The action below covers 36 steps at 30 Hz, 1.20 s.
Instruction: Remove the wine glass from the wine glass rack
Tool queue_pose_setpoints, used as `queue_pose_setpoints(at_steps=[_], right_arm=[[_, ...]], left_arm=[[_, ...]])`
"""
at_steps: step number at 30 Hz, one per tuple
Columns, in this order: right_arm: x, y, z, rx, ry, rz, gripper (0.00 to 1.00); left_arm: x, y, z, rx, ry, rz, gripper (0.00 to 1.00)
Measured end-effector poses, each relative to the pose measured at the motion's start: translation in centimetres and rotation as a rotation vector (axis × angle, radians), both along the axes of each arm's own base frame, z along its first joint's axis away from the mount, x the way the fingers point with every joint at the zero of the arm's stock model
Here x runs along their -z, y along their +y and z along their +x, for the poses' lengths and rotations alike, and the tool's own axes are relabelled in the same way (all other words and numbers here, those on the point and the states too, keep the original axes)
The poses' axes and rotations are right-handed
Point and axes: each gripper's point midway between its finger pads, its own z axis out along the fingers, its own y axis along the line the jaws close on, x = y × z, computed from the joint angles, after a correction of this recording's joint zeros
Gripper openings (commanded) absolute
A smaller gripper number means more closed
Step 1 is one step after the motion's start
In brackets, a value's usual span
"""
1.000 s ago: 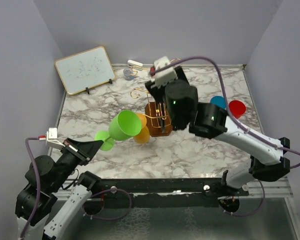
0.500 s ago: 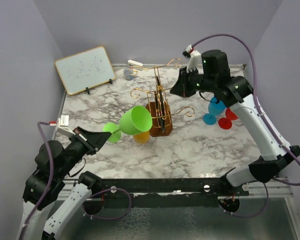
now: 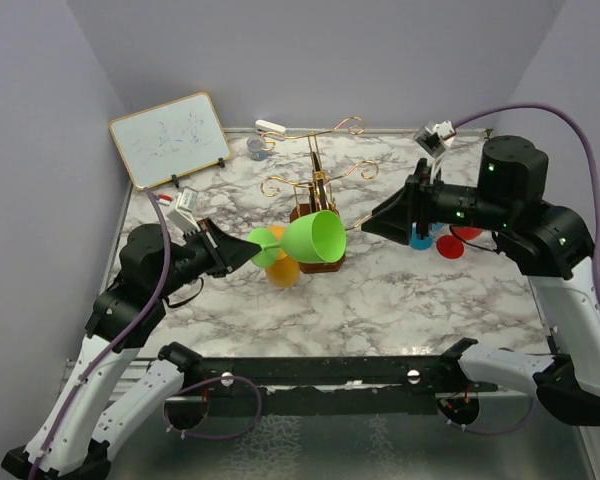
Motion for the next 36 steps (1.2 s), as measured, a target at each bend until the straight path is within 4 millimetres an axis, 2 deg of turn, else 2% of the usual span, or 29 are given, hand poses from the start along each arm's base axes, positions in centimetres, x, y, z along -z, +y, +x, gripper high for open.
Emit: queue_pose_setpoints(at_steps=[7,10,25,36], right_arm=[[2.7,1.5,1.8,-0.016,0.088,-0.049,0.47],[3.1,1.8,2.1,-0.020,0.106,-0.053,0.46],[2.8,1.8,1.9,-0.020,0.107,-0.044,0.44],[0.6,1.7,1.8,-0.021,0.058,-0.007,0.43]], left_arm=[[-1.4,-0.5,0.1,0.031,-0.031,-0.013,0.00],[-2.0,-0.6,0.1,0.034,-0.047,-0.019,0.00],[-1.4,-0.9,0.8,0.038,-0.035,0.000,0.00],[-1.5,-0.8,0.8,0.041,-0.049,0.010,0.00]])
